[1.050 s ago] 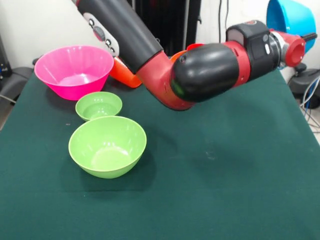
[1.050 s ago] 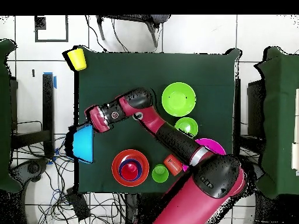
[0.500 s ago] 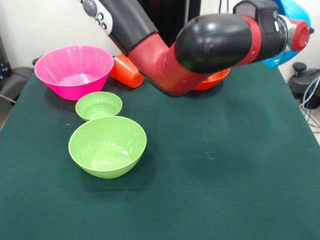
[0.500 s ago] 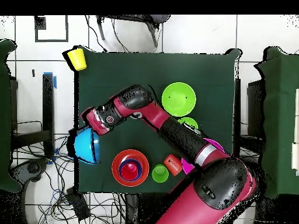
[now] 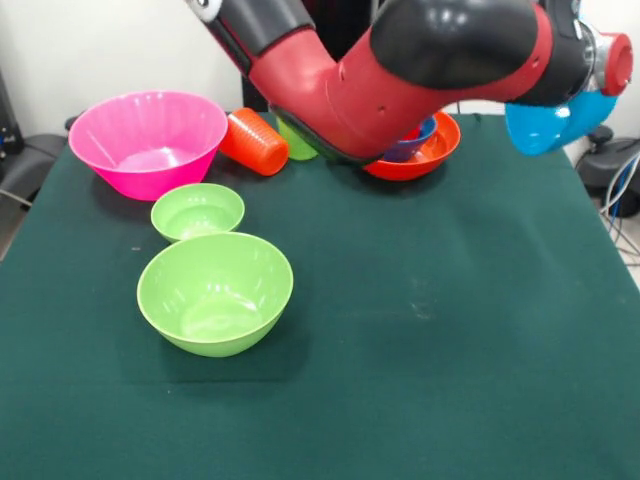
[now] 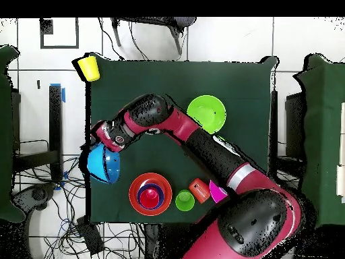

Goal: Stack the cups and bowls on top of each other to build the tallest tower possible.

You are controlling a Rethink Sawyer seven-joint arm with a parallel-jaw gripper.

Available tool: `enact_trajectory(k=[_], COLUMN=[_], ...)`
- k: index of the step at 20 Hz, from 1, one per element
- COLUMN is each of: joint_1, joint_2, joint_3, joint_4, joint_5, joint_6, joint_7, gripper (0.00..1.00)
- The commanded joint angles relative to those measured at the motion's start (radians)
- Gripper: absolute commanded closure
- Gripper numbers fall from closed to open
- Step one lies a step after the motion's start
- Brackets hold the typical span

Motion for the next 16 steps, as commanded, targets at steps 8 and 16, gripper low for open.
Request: enact_trajectory(k=[8,16], joint_1=[0.106,0.272], joint_2=[-0.309,-0.498], joint_3=[-0.134,-0.314], joint_4=[0.169,0.183], joint_5=[-0.086,-0.14], joint_6=[-0.366,-0.417], joint_7=[0.171,0.207], gripper=[1.0,1.0])
